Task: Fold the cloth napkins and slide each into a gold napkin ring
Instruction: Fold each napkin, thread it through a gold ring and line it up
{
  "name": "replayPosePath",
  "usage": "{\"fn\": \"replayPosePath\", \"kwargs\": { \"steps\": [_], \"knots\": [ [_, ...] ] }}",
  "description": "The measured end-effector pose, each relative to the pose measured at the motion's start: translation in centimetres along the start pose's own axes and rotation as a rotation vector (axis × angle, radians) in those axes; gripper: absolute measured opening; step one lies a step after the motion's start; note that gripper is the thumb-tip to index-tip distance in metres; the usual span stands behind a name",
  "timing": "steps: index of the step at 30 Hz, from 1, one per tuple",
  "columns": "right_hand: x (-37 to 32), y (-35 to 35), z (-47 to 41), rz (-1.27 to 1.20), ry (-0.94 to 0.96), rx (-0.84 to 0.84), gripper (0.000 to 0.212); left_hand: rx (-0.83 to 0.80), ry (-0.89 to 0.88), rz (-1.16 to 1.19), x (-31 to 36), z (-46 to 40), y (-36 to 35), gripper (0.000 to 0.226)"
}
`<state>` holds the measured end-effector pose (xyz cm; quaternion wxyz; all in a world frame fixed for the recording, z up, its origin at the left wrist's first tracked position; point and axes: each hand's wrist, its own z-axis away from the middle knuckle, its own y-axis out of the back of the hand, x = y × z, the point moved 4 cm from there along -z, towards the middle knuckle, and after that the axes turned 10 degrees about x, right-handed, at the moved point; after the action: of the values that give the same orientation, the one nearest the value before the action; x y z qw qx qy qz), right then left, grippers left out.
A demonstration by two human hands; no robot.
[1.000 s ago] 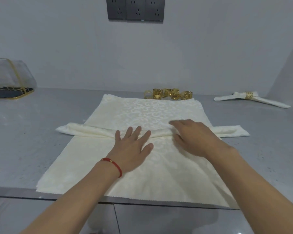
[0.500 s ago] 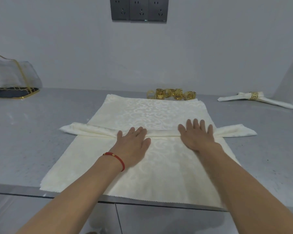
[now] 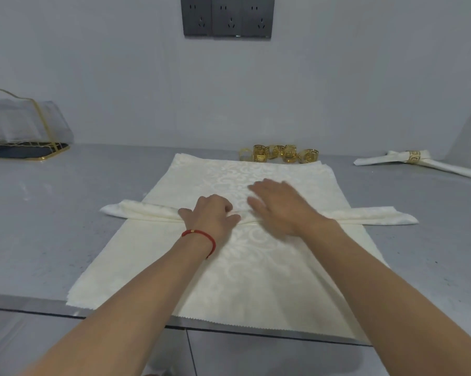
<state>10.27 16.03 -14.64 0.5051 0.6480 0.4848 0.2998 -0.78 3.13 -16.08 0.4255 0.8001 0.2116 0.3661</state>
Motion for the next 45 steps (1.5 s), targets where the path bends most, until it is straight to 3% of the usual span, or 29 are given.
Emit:
{"fn": "replayPosePath", "kwargs": {
  "steps": [3, 7, 10, 16, 18, 21, 27, 31, 32, 34, 37, 45],
  "knots": [
    [-0.6, -3.1, 0.6, 0.017, 0.015, -0.123, 0.058, -0.054, 0.029, 0.001, -0.1, -0.5, 0.0, 0.024],
    [-0.3, -3.6, 0.8, -0.019, -0.026, -0.125, 0.056, -0.267, 0.007, -0.177, 0.6, -1.9, 0.9, 0.030],
    [0.3, -3.8, 0.5, -0.149, -0.079, -0.122, 0.057, -0.396, -0.130, -0.363, 2.4, -2.7, 1.5, 0.033],
    [0.2, -3.8, 0.2, -0.116, -0.085, -0.081, 0.063, -0.412, -0.442, -0.667, 6.3, -2.4, 3.0, 0.036],
    [0.2, -3.8, 0.2, -0.100, -0.088, -0.075, 0.066, -0.620, -0.338, -0.573, 6.7, -2.8, 3.6, 0.030],
    [0.4, -4.1, 0.1, -0.033, -0.087, -0.054, 0.070, -0.981, -0.131, -0.242, 6.9, -3.4, 4.2, 0.030],
    [0.4, -3.8, 0.3, -0.142, -0.091, -0.021, 0.066, -1.093, -0.202, -0.003, 5.3, -4.3, 3.8, 0.025],
    [2.6, -0.9, 1.3, -0.898, -0.309, 0.072, 0.031, -0.911, -0.324, 0.001, 3.6, -4.8, 1.8, 0.020],
    [3.8, 0.0, 1.4, -0.984, -0.354, 0.088, 0.022, -0.850, -0.355, 0.009, 3.4, -4.7, 1.6, 0.016],
    [6.5, 1.5, 1.6, -0.814, -0.362, 0.060, 0.017, -0.755, -0.378, 0.041, 3.3, -4.4, 1.5, 0.016],
    [8.4, 2.1, 1.7, -0.484, -0.326, -0.121, 0.022, -0.659, -0.350, 0.106, 3.0, -4.0, 1.6, 0.021],
    [7.3, 1.9, -0.2, -0.032, -0.357, -0.324, 0.037, -0.422, -0.283, 0.169, 2.8, -3.6, 1.4, 0.011]
  ]
}}
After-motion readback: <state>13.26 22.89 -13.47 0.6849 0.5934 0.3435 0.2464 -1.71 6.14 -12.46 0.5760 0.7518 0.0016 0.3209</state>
